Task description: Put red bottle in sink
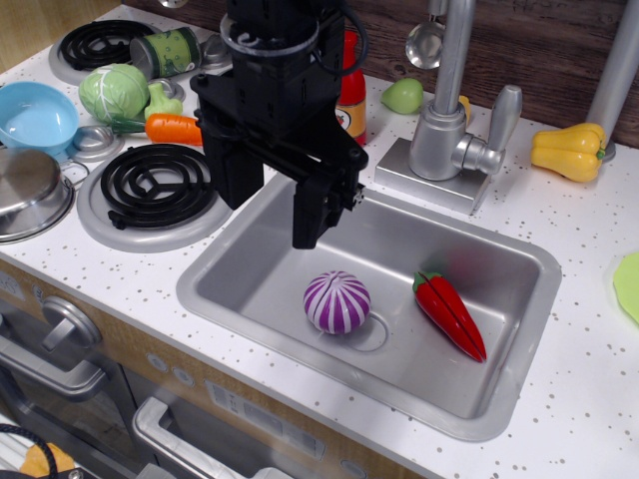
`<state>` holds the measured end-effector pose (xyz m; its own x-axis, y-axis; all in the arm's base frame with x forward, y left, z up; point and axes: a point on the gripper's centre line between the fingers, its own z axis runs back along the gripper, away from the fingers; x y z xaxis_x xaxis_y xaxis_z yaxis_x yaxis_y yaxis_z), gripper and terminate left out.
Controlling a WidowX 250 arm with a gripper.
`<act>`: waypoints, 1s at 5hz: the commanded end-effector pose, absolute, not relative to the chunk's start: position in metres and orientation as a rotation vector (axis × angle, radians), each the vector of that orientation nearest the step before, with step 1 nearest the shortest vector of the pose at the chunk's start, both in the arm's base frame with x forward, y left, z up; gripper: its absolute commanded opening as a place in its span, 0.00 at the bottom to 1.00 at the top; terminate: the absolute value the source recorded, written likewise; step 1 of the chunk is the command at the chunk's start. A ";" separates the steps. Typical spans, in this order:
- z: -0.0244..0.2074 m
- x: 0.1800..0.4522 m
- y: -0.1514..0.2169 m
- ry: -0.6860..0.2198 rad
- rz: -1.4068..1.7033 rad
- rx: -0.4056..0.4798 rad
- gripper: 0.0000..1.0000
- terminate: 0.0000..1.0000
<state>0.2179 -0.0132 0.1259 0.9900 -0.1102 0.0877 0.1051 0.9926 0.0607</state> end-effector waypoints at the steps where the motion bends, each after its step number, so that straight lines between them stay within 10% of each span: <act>1: 0.126 0.218 -0.013 -0.091 -0.108 0.056 1.00 0.00; 5: 0.114 0.341 0.052 -0.440 -0.178 0.097 1.00 0.00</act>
<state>0.3543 0.0542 0.1001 0.8922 -0.1652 0.4203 0.1344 0.9857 0.1021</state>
